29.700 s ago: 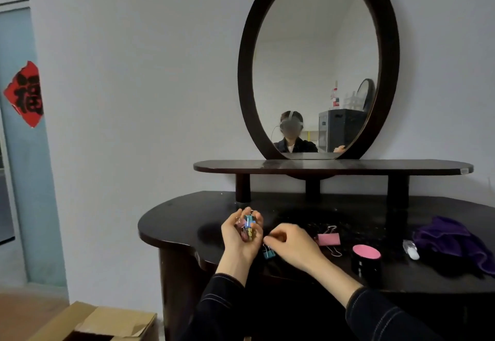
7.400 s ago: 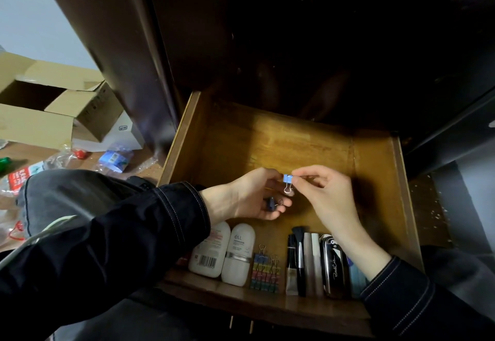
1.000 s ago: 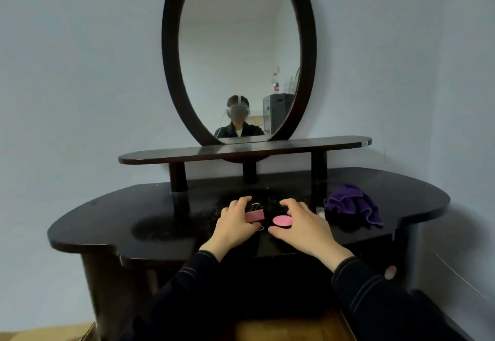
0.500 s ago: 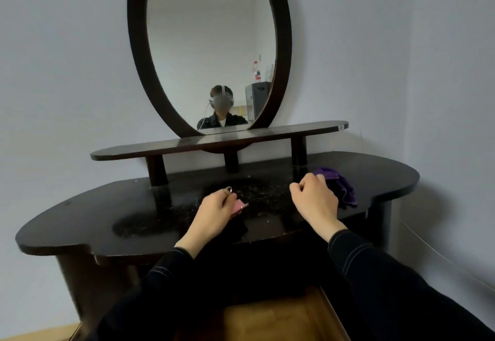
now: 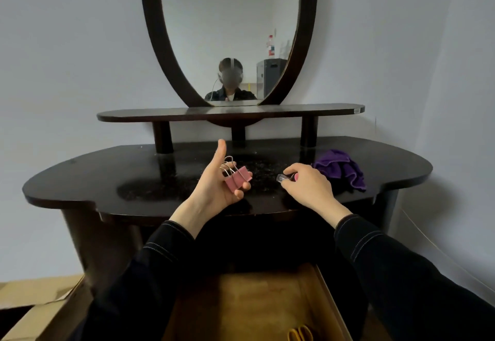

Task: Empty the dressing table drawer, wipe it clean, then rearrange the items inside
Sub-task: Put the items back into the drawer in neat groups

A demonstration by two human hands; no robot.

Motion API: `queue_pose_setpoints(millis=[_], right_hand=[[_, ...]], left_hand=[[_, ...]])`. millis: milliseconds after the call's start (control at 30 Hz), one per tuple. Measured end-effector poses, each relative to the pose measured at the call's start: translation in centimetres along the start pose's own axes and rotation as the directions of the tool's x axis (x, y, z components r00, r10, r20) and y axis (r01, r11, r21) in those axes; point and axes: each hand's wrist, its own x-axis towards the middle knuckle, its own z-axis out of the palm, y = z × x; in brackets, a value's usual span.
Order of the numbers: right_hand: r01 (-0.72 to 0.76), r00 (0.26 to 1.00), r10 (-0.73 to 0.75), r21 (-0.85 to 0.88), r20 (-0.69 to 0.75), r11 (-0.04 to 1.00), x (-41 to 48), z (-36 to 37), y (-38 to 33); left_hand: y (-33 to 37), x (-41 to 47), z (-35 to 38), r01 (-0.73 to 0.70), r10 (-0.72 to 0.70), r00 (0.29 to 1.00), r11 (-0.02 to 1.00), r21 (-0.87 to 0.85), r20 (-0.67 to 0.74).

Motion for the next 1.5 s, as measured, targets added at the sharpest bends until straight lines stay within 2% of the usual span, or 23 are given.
queue_pose_setpoints(millis=[67, 100, 200, 300, 400, 500, 600, 667, 700, 767, 933, 1000, 1067, 1167, 1300, 1367, 1433, 1467, 1500], right_hand=[[-0.065, 0.998, 0.057, 0.265, 0.039, 0.962, -0.1, -0.2, -0.6], [-0.1, 0.994, 0.078, 0.423, 0.071, 0.901, -0.2, -0.5, -1.0], [-0.216, 0.976, 0.118, 0.741, 0.182, 0.636, -1.4, -1.7, -2.3], [-0.249, 0.968, 0.057, 0.901, 0.245, 0.356, -4.0, -2.7, -3.2], [-0.294, 0.945, -0.094, 0.939, 0.314, 0.18, -7.6, -3.1, -3.7], [-0.432, 0.884, -0.17, 0.9, 0.436, 0.062, -11.2, -2.4, -3.8], [-0.591, 0.796, -0.177, 0.806, 0.579, -0.023, -14.1, -0.6, -3.4], [-0.661, 0.745, -0.166, 0.748, 0.646, -0.053, -15.4, 1.2, -2.6], [-0.678, 0.73, -0.157, 0.734, 0.665, -0.042, -15.9, 2.2, -2.1], [-0.668, 0.732, -0.132, 0.743, 0.668, 0.051, -16.8, 4.7, -0.7], [-0.519, 0.779, -0.096, 0.723, 0.619, 0.455, -18.0, 10.1, 3.4], [-0.441, 0.765, -0.111, 0.642, 0.635, 0.627, -18.0, 11.4, 4.5], [-0.363, 0.727, -0.134, 0.543, 0.673, 0.757, -18.0, 13.0, 5.6], [-0.338, 0.679, -0.164, 0.503, 0.715, 0.795, -18.2, 15.0, 6.6], [-0.331, 0.67, -0.15, 0.474, 0.727, 0.816, -18.4, 17.0, 7.1], [-0.332, 0.681, -0.13, 0.462, 0.721, 0.822, -18.5, 17.5, 7.4], [-0.327, 0.693, -0.109, 0.445, 0.713, 0.834, -18.6, 17.9, 7.8], [-0.338, 0.685, -0.093, 0.427, 0.723, 0.839, -18.8, 18.2, 8.0], [-0.35, 0.669, -0.074, 0.402, 0.739, 0.846, -19.0, 18.4, 8.1]], left_hand=[[0.0, -0.2, 0.0, 0.042, -0.041, 0.998, 0.999, -0.014, 0.046], [0.0, -0.3, 0.0, 0.056, -0.055, 0.997, 0.998, -0.032, 0.052], [-0.5, -0.9, 0.3, -0.018, 0.018, 1.0, 0.999, 0.039, 0.02], [-1.7, -3.4, 0.7, -0.086, 0.054, 0.99, 0.964, 0.251, 0.131], [-4.1, -6.9, 0.0, -0.069, -0.013, 0.962, 0.955, 0.289, 0.272], [-7.2, -9.5, -1.5, -0.049, -0.064, 0.922, 0.959, 0.28, 0.382], [-10.0, -10.8, -3.4, -0.007, -0.112, 0.94, 0.938, 0.346, 0.322], [-11.8, -11.0, -4.9, 0.069, -0.171, 0.949, 0.933, 0.352, 0.266], [-12.6, -11.0, -5.7, 0.118, -0.212, 0.945, 0.931, 0.345, 0.25], [-14.3, -10.8, -7.2, 0.199, -0.291, 0.929, 0.915, 0.352, 0.23], [-19.1, -9.6, -10.6, 0.361, -0.428, 0.891, 0.869, 0.339, 0.149], [-20.9, -9.1, -11.7, 0.378, -0.454, 0.881, 0.844, 0.381, 0.133], [-22.7, -8.5, -12.6, 0.376, -0.466, 0.877, 0.817, 0.438, 0.117], [-24.8, -7.9, -13.2, 0.413, -0.5, 0.861, 0.793, 0.447, 0.09], [-26.0, -7.3, -13.3, 0.488, -0.571, 0.819, 0.743, 0.458, 0.054], [-26.0, -7.2, -14.0, 0.476, -0.582, 0.813, 0.628, 0.615, -0.035], [-25.9, -7.1, -15.2, 0.467, -0.531, 0.825, 0.448, 0.762, -0.193], [-25.9, -6.9, -15.8, 0.48, -0.467, 0.842, 0.419, 0.771, -0.27], [-25.8, -6.8, -16.2, 0.489, -0.392, 0.859, 0.442, 0.752, -0.329]])
